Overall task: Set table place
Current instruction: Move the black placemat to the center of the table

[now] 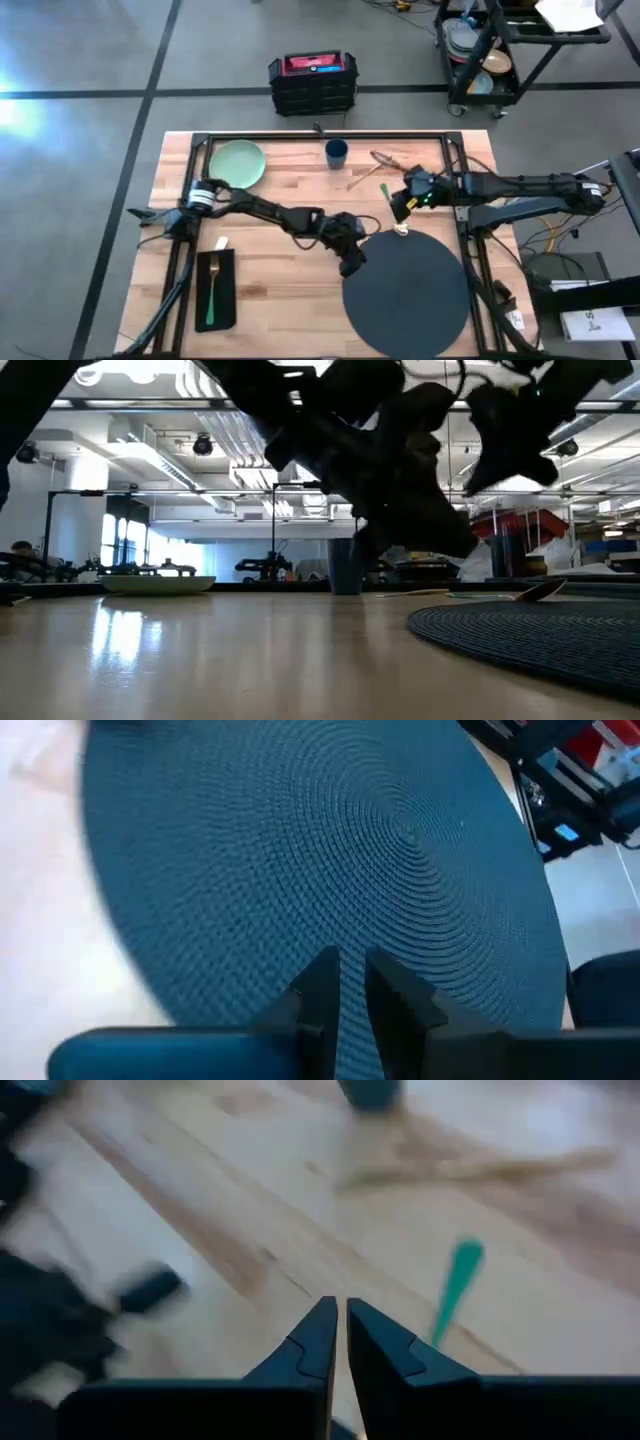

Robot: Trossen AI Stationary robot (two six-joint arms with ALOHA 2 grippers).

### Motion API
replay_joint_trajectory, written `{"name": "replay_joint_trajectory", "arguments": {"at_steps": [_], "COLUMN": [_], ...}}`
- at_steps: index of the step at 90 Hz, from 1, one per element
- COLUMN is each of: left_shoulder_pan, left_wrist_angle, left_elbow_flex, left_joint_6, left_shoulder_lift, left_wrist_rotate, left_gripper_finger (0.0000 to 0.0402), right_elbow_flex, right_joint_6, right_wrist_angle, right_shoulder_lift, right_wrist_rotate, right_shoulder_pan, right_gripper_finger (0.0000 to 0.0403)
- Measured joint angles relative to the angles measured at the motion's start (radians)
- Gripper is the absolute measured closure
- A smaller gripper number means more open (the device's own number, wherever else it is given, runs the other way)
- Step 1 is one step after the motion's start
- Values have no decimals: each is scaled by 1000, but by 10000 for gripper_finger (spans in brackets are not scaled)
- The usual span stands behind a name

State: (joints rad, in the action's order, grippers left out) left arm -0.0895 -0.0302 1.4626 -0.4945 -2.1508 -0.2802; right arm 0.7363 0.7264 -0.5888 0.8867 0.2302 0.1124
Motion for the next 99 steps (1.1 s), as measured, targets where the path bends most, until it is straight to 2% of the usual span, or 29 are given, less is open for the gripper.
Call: {"name": "replay_joint_trajectory", "arguments": {"at_steps": [16,41,58,77,87,99], "left_shoulder_pan": [-2,-2,-5,-6,-6,-6], "left_wrist_angle": [169,382,596,818,908,1043], "left_elbow_flex": [64,71,74,71,68,65], "left_joint_6": [39,61,87,116,117,108], "left_shoulder_lift": [-39,-35,-21,9,33,65], "left_wrist_rotate": [-19,-28,-35,-31,33,198], "left_gripper_finger": [365,365,365,365,365,365], "right_elbow_flex": [131,293,311,256,216,172], "right_joint_6": [-87,-213,-225,-222,-207,-203], "right_wrist_angle": [2,-10,-78,-147,-144,-145], "right_shoulder_lift": [-39,-33,-20,0,20,42], "right_wrist_rotate": [10,10,23,33,33,33], "right_shoulder_pan": [13,19,19,19,19,19], "right_gripper_finger": [389,389,389,389,389,389]}}
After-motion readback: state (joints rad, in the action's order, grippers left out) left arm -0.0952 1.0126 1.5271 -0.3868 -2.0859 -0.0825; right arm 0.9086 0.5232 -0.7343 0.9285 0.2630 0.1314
